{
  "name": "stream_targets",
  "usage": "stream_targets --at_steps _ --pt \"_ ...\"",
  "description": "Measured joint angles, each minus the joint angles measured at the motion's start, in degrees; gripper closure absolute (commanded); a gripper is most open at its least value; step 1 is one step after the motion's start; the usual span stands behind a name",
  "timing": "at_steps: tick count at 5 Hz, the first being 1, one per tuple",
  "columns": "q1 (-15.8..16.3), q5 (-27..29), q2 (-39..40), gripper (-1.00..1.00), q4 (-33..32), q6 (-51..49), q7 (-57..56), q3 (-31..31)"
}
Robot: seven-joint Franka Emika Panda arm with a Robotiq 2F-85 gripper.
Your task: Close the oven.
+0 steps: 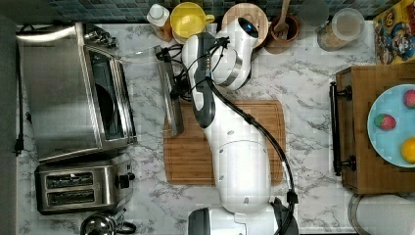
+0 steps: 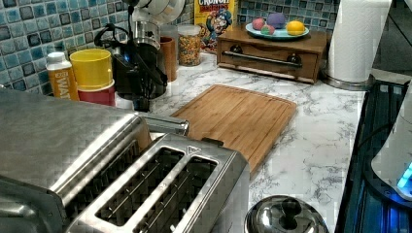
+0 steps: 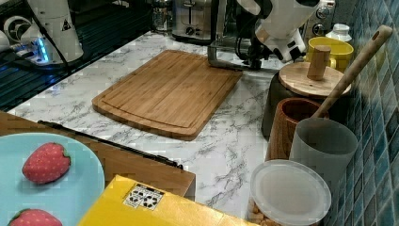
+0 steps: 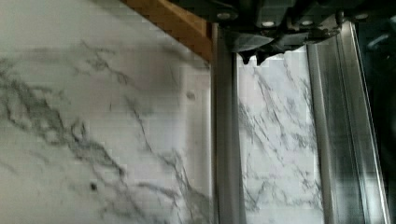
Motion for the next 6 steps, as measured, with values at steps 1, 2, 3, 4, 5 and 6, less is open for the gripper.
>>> stream_targets --at_steps 1,2,3,4,5,6 --pt "0.8 0.0 -0.4 1.00 0.0 0.7 0.0 -0.1" --pt "0.7 0.3 -0.4 1.00 -0.2 0.7 0.0 -0.1" --pt "0.2 2.3 -0.8 1.00 -0.8 0.6 0.0 -0.1" --pt "-0.3 3.7 -2.7 1.00 -3.6 2.2 0.0 0.2" --pt "0.3 2.5 -5.9 1.00 -6.4 4.4 0.1 0.6" --pt "2.2 -0.7 -9.5 1.00 -7.0 4.4 0.1 0.8"
